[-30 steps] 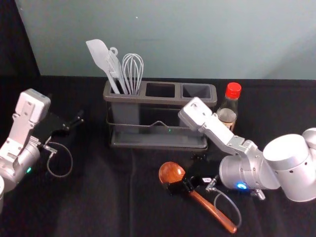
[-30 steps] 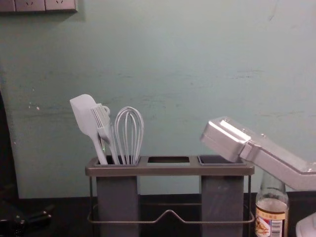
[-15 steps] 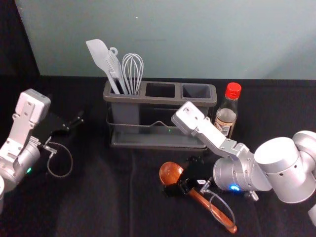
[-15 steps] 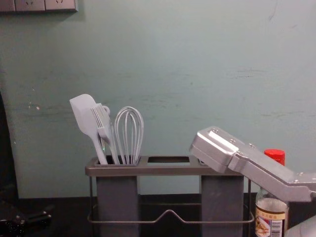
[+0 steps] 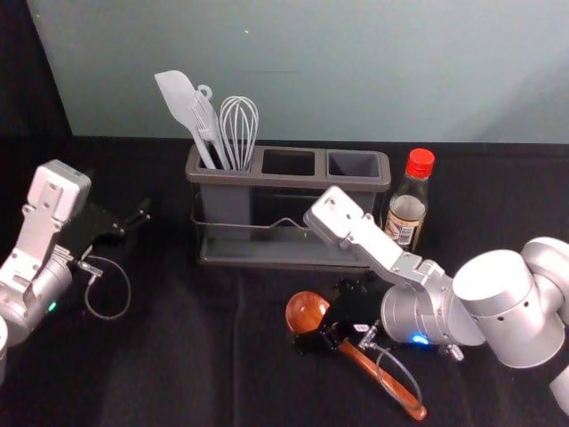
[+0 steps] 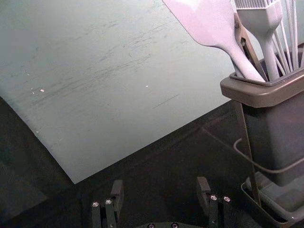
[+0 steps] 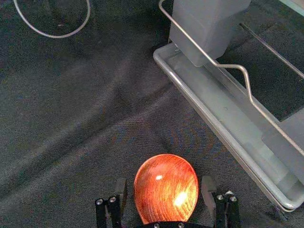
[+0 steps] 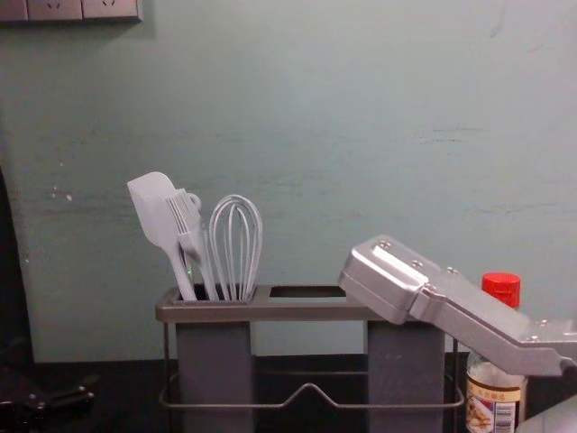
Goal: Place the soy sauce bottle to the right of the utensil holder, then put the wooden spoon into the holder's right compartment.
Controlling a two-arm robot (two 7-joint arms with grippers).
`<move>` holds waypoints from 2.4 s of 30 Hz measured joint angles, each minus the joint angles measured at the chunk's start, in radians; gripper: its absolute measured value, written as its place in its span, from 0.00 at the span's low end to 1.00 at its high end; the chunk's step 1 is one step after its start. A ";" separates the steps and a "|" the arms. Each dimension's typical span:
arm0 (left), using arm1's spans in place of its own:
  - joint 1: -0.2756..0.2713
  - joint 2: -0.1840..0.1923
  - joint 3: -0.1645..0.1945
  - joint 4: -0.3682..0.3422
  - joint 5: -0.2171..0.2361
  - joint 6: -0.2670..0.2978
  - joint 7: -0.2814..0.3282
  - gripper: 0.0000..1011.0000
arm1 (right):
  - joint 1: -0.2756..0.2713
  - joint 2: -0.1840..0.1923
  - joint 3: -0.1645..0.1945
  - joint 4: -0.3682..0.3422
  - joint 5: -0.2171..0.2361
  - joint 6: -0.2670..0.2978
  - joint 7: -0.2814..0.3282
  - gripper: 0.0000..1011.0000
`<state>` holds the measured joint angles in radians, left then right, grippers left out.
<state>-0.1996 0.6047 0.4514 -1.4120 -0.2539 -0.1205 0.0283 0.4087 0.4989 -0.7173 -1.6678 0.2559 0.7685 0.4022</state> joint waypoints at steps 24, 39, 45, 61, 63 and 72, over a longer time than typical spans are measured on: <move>0.000 0.000 0.000 0.000 0.000 0.000 0.000 0.99 | 0.002 -0.043 0.016 0.072 -0.039 -0.046 0.030 0.99; 0.000 0.000 0.000 0.000 0.000 0.000 0.000 0.99 | 0.003 -0.042 0.015 0.068 -0.037 -0.038 0.028 0.84; 0.000 0.000 0.000 0.000 0.000 0.000 0.000 0.99 | 0.003 -0.041 0.014 0.068 -0.037 -0.037 0.027 0.83; 0.000 0.000 0.000 0.000 0.000 0.000 0.000 0.99 | -0.087 -0.010 0.144 -0.059 0.009 -0.119 0.029 0.83; 0.000 0.000 0.000 0.000 0.000 0.000 0.000 0.99 | -0.101 -0.005 0.163 -0.083 0.016 -0.136 0.028 0.83; 0.000 0.000 0.000 0.000 0.000 0.000 0.000 0.99 | -0.221 0.008 0.303 -0.258 0.059 -0.317 -0.037 0.83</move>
<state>-0.1995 0.6047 0.4514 -1.4120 -0.2539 -0.1206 0.0283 0.1880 0.5071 -0.4140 -1.9261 0.3145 0.4517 0.3651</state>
